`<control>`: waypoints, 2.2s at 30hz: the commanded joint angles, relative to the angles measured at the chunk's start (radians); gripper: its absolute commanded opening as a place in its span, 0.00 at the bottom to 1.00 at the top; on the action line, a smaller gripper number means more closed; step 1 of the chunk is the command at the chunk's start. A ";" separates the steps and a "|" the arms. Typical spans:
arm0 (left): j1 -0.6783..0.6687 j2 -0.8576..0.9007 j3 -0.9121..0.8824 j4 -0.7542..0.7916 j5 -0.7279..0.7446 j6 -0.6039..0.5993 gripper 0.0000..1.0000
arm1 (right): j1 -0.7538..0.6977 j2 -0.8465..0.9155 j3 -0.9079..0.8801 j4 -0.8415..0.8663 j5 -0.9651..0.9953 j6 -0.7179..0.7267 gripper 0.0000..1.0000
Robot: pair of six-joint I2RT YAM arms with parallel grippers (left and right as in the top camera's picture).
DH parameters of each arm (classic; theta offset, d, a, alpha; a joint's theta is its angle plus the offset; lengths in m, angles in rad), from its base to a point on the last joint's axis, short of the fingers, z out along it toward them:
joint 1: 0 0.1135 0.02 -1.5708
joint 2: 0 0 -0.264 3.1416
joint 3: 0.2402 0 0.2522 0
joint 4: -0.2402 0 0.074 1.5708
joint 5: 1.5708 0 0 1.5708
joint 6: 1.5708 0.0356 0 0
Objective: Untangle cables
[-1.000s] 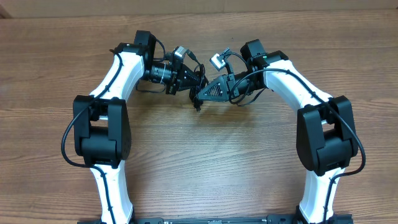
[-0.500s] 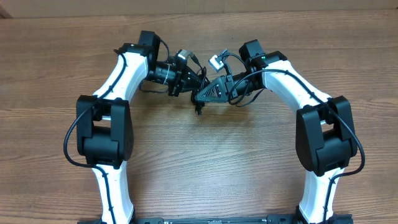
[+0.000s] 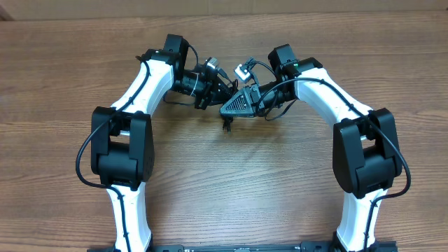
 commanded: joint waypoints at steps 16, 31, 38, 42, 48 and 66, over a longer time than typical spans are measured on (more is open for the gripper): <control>0.002 -0.002 0.002 0.033 0.104 0.032 0.04 | 0.003 -0.025 0.011 0.089 0.346 0.200 0.22; 0.027 -0.002 0.002 0.011 -0.013 0.119 0.04 | -0.070 -0.025 0.011 0.080 -0.071 0.085 0.04; 0.060 -0.002 0.002 -0.094 0.028 0.242 0.04 | -0.151 -0.025 0.011 0.069 -0.061 0.086 0.04; 0.090 -0.002 0.002 -0.171 0.050 0.319 0.04 | -0.185 -0.025 0.011 0.049 -0.004 0.090 0.04; 0.138 -0.002 0.002 -0.299 0.034 0.451 0.04 | -0.216 -0.025 0.011 0.066 0.088 0.149 0.04; 0.148 -0.002 0.000 -0.340 0.023 0.441 0.04 | -0.109 -0.025 0.011 0.017 0.002 0.025 0.52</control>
